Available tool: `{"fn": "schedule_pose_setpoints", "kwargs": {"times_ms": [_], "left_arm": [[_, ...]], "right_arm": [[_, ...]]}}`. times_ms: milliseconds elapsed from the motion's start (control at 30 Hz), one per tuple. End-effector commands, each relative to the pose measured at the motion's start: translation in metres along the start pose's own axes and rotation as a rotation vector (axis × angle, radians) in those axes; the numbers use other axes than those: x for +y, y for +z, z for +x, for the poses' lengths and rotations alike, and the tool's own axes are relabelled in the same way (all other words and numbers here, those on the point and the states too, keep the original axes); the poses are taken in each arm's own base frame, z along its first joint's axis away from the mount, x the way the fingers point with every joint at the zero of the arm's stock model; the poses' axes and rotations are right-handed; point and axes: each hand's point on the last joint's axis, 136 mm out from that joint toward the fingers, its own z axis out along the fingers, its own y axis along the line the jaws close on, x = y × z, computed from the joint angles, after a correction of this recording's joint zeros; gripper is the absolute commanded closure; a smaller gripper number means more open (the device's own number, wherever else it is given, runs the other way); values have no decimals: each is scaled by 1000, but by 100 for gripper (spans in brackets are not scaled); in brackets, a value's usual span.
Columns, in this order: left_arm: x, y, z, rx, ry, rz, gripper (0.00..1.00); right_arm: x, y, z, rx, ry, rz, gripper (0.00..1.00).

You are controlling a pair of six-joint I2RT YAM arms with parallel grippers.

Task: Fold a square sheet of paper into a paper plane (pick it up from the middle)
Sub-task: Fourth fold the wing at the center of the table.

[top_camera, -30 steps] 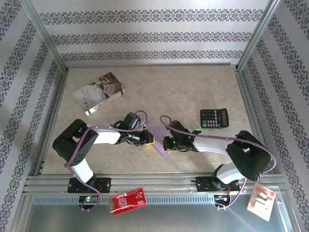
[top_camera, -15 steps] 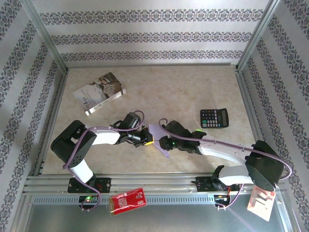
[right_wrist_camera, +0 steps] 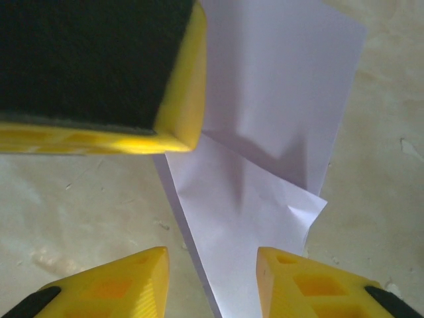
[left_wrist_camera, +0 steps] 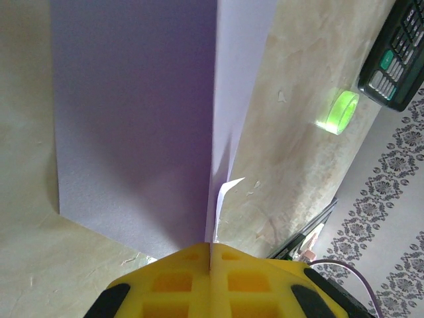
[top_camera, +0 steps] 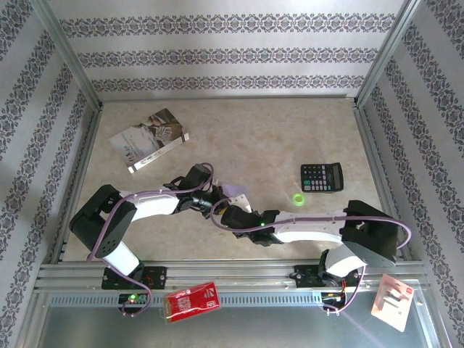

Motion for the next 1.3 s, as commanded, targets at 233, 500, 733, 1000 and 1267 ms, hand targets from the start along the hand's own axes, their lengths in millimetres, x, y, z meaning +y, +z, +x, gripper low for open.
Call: {"fn": "schedule_pose_setpoints", "kwargs": {"times_ms": [233,500,733,1000,1267], "left_arm": [[1,1,6,25,-22,-23,100],[4,2,6,30,-11,-34,100],[5,2,7,33,-5,-40,100],[7,4,6,34,-4,-46,100],[10,5,7,40,-3,-50,100]], "right_arm": [[-12,13,4,21,-56,205,65],[-12,16,10,35,-74,231,71],[-11,15,11,35,-75,230,74],[-6,12,10,32,-72,214,73],[-4,12,11,32,-73,211,78]]}}
